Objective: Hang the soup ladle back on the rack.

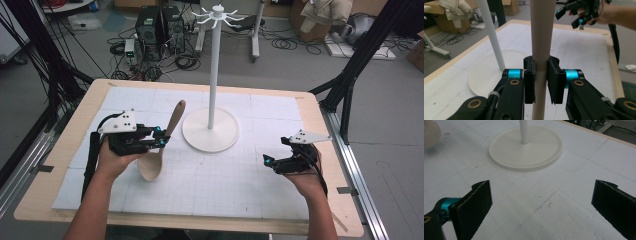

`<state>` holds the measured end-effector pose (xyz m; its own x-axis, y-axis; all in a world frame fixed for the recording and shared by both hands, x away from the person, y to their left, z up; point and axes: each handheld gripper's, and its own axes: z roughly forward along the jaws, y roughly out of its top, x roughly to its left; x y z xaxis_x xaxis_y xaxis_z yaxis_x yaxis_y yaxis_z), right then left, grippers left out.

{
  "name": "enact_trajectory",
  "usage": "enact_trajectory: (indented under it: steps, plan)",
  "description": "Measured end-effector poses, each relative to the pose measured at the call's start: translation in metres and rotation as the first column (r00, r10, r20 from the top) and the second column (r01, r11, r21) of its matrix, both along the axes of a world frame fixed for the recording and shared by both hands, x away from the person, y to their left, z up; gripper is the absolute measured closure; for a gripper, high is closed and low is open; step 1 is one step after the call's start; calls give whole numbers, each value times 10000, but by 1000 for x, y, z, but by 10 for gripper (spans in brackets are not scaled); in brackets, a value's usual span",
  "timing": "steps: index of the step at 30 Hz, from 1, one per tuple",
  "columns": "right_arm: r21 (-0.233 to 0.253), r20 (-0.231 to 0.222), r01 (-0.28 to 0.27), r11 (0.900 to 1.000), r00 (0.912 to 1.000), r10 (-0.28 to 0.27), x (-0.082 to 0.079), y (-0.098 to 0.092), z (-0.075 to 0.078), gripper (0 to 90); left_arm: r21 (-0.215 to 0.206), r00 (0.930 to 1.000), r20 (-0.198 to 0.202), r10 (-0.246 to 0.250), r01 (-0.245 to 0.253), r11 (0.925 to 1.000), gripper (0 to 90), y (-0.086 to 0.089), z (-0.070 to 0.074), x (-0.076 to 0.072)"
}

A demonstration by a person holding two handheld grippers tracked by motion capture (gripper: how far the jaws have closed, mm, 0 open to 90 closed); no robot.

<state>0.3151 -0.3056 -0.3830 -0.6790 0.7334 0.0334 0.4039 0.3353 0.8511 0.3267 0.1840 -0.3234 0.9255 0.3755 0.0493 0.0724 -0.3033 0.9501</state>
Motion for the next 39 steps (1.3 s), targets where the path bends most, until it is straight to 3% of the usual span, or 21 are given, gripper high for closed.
enact_trajectory:
  steps: [4,6,11,14,24,28,33,37,39]
  plan:
    - [-15,-37,27,10000,10000,-27,0,0,1,22,-841,9998,-134,154,-165,9963,772,10,24,6]
    - [-40,-39,27,10000,10000,-27,1,1,1,22,-1001,9993,-236,287,-309,9945,772,13,34,10]
    - [-59,-63,18,10000,10000,-18,1,3,1,22,-1145,9987,-275,428,-457,9924,772,15,58,26]
    - [-6,-90,17,10000,10000,-17,2,3,1,22,-1184,9985,-372,406,-447,9920,771,14,65,33]
    - [-50,-77,2,10000,10000,-3,5,6,-1,22,-1288,9971,-446,615,-668,9894,772,-6,112,63]
    - [-38,-111,5,10000,9999,-6,5,7,-1,22,-1455,9965,-525,653,-723,9867,771,-8,117,70]
    - [14,-155,73,10000,9999,-72,5,5,-1,22,-1216,9954,-613,734,-805,9893,771,-18,123,75]
    - [-3,-100,84,10000,9999,-84,6,4,-1,22,-999,9914,-744,1078,-1150,9883,771,-25,123,79]
    - [-31,-170,59,10000,9998,-59,7,5,-2,22,-1030,9929,-710,956,-1027,9894,771,-27,123,81]
